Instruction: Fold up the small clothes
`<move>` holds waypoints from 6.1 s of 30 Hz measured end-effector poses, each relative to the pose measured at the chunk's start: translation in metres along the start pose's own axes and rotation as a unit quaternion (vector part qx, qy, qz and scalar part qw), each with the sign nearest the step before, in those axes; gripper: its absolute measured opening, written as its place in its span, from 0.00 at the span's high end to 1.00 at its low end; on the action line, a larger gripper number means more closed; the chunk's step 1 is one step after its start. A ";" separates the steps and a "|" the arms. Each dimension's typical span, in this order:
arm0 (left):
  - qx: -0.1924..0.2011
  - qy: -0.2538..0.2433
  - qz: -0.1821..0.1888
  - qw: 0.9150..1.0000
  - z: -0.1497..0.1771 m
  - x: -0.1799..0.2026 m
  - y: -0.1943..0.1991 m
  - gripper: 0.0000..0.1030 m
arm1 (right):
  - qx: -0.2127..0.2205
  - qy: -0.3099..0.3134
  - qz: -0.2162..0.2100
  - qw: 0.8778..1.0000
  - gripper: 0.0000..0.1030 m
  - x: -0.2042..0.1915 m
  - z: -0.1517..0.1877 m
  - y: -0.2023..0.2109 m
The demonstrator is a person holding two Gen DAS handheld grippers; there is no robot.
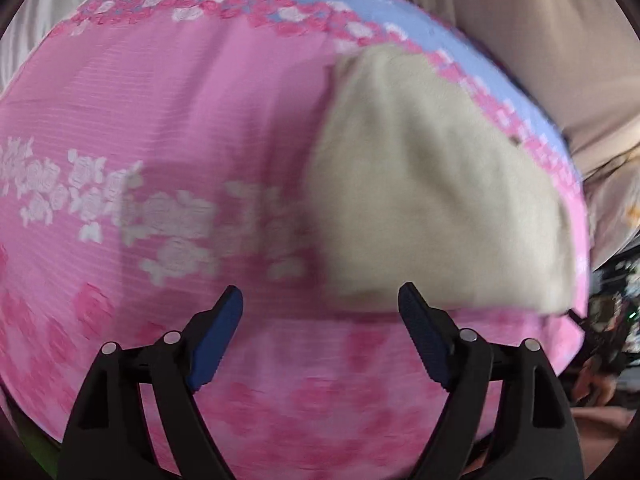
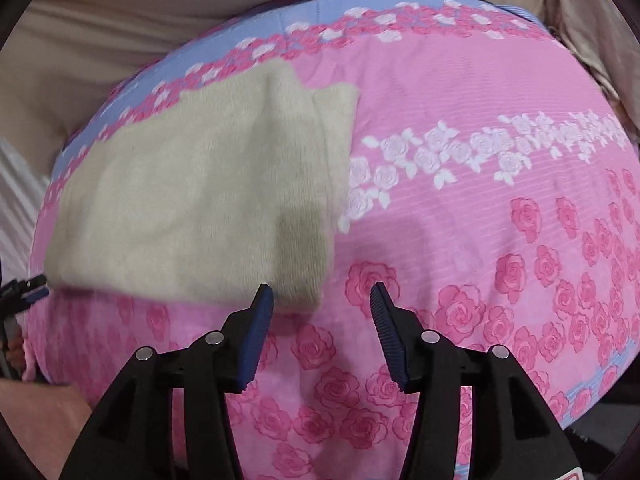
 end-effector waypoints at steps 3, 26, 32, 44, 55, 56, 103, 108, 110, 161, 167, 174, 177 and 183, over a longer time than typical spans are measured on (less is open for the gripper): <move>0.015 0.005 0.032 0.999 -0.009 0.002 -0.004 0.26 | -0.004 -0.027 -0.049 0.998 0.44 -0.012 0.000 -0.012; -0.006 0.100 0.023 0.995 -0.010 0.021 -0.028 0.29 | -0.051 -0.093 -0.049 0.993 0.68 -0.005 -0.046 -0.040; -0.008 0.169 0.102 0.980 -0.006 0.019 -0.020 0.78 | -0.012 -0.029 0.032 0.999 0.65 -0.022 -0.052 -0.017; 0.063 0.169 0.139 0.974 -0.030 0.043 0.035 0.88 | 0.045 0.041 -0.048 0.997 0.89 -0.103 -0.073 0.007; 0.076 0.111 0.141 0.981 -0.045 0.077 0.060 0.89 | -0.064 0.183 -0.061 0.979 0.94 -0.221 -0.059 -0.082; 0.074 0.116 0.140 0.981 -0.043 0.075 0.060 0.89 | -0.047 0.193 -0.057 0.978 0.94 -0.224 -0.058 -0.081; 0.021 -0.228 0.006 0.973 0.000 0.317 0.028 0.21 | -0.072 -0.064 -0.135 0.986 0.31 -0.094 -0.095 -0.039; 0.020 -0.191 -0.010 0.981 -0.005 0.287 0.028 0.21 | -0.071 -0.034 -0.121 0.990 0.77 -0.109 -0.101 -0.040; 0.016 -0.176 -0.017 0.984 -0.007 0.278 0.025 0.21 | -0.060 -0.021 -0.128 0.990 0.82 -0.116 -0.105 -0.027; -0.027 -0.056 -0.022 0.998 -0.028 0.201 -0.008 0.16 | 0.010 -0.084 -0.109 0.990 0.44 0.003 -0.059 0.023; -0.055 -0.059 0.052 0.995 -0.021 0.234 -0.021 0.16 | 0.036 -0.147 -0.144 0.978 0.86 0.024 -0.028 0.044; -0.093 -0.044 0.060 0.993 -0.004 0.237 -0.059 0.14 | 0.013 -0.088 -0.063 0.994 0.76 0.025 -0.012 0.022; -0.079 -0.038 0.062 0.994 -0.003 0.230 -0.058 0.14 | 0.082 -0.059 -0.051 0.994 0.77 0.009 -0.029 0.066; -0.069 0.018 0.042 0.997 0.001 0.191 -0.049 0.14 | 0.050 0.098 -0.164 0.980 0.82 -0.096 -0.038 0.075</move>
Point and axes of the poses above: each gripper's, at about its wrist camera, not at the fingertips, and y roughly against the way its jaws point, x to its right, z to its underside, the point moved 3 cm from there along -y, roughly the way its jaws point
